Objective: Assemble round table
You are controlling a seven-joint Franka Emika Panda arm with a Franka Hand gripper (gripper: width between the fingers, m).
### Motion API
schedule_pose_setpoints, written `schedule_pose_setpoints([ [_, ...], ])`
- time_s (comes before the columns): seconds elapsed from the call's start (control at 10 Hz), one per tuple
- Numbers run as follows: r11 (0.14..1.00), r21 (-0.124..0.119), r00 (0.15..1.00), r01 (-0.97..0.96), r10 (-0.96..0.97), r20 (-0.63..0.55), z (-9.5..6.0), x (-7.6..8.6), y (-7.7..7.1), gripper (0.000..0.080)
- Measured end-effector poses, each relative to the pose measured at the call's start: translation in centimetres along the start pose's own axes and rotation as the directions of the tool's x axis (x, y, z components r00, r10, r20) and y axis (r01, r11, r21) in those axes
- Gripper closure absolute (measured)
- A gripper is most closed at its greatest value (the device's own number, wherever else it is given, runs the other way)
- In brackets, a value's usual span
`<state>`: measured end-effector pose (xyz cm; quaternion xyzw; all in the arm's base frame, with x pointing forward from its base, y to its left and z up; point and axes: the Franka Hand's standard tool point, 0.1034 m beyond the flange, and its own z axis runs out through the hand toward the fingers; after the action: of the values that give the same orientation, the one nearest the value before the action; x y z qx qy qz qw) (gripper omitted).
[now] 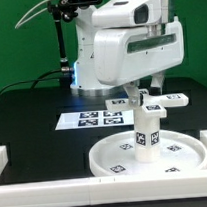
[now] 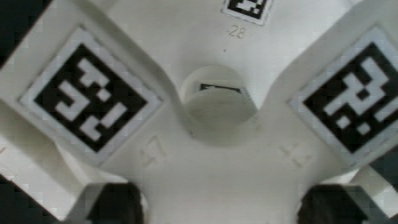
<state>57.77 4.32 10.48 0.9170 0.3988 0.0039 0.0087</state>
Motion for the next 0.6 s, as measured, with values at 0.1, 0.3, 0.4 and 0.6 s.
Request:
schedule_pose_setpoints([
  [0.1, 1.0, 0.0, 1.0, 0.0, 0.0, 0.0, 0.0, -0.02, 0.02, 0.0366],
  [0.3, 1.0, 0.0, 1.0, -0.017, 0.017, 0.0, 0.0, -0.04, 0.04, 0.0366],
  [0.4, 1.0, 0.0, 1.0, -0.03, 0.03, 0.0, 0.0, -0.05, 0.04, 0.0366],
  [0.6, 0.997, 0.004, 0.997, -0.076, 0.076, -0.004, -0.01, -0.02, 0.01, 0.0366],
])
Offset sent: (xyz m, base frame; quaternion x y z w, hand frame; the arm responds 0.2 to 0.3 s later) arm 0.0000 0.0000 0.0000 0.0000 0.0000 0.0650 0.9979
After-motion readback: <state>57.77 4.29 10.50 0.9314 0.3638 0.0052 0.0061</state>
